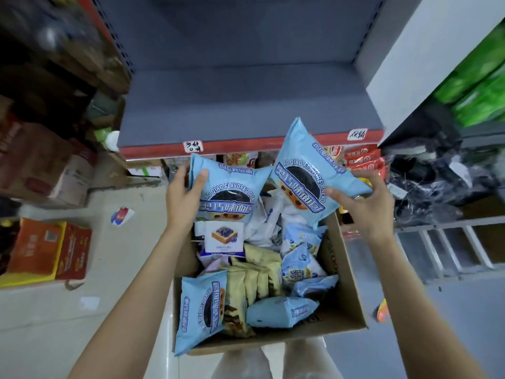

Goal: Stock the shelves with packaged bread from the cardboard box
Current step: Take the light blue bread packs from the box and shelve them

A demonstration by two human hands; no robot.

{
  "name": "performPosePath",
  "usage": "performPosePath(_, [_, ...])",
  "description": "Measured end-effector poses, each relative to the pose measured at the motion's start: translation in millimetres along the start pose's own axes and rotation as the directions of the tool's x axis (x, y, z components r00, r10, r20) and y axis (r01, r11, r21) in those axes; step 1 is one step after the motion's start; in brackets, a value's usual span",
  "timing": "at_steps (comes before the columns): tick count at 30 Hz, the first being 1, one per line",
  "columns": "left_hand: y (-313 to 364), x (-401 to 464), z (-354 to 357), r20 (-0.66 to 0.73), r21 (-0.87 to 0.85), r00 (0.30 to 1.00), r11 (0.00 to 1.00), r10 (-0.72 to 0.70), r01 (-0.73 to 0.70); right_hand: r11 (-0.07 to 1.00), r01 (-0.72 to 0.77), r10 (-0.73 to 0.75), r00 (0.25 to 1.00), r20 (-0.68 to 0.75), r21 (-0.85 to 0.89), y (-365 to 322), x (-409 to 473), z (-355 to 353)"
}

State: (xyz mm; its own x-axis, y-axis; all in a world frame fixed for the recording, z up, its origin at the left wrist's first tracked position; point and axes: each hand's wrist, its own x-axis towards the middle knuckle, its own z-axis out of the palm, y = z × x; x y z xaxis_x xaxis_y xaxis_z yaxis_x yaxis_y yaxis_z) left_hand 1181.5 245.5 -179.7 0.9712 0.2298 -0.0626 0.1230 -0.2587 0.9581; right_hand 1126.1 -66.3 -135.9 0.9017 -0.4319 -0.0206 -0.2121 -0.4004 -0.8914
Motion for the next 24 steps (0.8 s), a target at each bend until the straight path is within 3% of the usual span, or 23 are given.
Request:
performPosePath(5, [88.4, 15.3, 3.2, -0.094, 0.148, 0.954, 0.951, 0.286, -0.271, 0.968, 0.176, -0.189, 0.98, 0.057, 0.178, -60.1, 51.3, -33.2])
performPosePath(8, [142.0, 18.1, 6.7, -0.139, 0.273, 0.895, 0.885, 0.425, -0.378, 0.943, 0.32, -0.328, 0.94, 0.092, 0.095, -97.7, 84.3, -58.4])
performPosePath(14, [235.4, 26.8, 22.9, -0.179, 0.178, 0.855, 0.871, 0.487, -0.458, 0.826, 0.563, -0.562, 0.822, 0.09, 0.015, -178.6, 146.4, -121.9])
performPosePath(18, [298.8, 31.3, 42.4, -0.217, 0.038, 0.847, 0.871, 0.486, -0.49, 0.812, 0.58, -0.583, 0.801, 0.137, 0.063, -218.0, 182.0, -158.4])
performPosePath(24, [378.5, 42.0, 71.3, -0.234, -0.094, 0.837, 0.845, 0.495, -0.527, 0.801, 0.445, -0.543, 0.822, 0.173, 0.399, -257.0, 231.9, -207.4])
